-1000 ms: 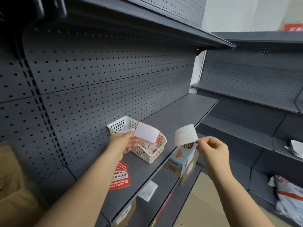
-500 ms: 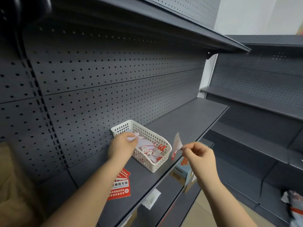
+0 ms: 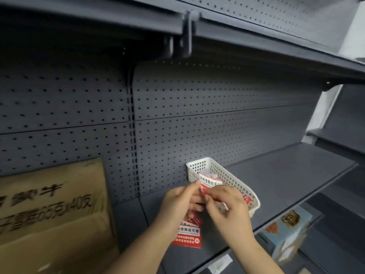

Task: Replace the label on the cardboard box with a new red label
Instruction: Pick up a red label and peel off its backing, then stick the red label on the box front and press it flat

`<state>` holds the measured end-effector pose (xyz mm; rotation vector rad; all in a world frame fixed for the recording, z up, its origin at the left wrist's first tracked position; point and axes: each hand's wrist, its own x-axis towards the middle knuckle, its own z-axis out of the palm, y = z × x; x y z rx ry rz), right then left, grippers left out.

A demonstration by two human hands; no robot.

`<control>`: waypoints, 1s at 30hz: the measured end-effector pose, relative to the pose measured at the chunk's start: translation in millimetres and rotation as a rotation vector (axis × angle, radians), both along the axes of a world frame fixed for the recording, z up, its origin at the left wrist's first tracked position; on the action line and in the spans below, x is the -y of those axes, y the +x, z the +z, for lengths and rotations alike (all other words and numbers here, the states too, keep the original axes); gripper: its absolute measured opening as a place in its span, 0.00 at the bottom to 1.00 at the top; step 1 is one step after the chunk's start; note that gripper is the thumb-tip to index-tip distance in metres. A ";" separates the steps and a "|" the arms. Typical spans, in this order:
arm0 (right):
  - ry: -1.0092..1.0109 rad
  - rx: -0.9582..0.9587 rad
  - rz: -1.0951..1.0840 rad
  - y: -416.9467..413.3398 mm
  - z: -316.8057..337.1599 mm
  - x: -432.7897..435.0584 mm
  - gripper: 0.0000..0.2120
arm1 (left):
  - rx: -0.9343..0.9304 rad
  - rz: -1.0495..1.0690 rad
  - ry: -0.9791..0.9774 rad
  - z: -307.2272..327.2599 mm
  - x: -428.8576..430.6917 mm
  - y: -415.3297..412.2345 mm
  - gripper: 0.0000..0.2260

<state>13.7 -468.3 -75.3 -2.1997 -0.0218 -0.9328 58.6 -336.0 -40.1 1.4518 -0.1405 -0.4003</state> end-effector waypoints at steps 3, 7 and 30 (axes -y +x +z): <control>0.011 0.033 0.124 -2.0 1.0 -19.3 0.10 | -0.009 0.032 -0.027 0.2 -25.3 -4.6 0.14; 0.076 0.083 0.205 -10.2 2.3 -47.7 0.10 | 0.017 0.070 -0.014 0.1 -59.4 -17.2 0.09; 0.792 -0.284 0.418 -82.4 -47.3 -243.5 0.06 | 0.066 0.368 0.308 -66.1 -282.5 -131.3 0.13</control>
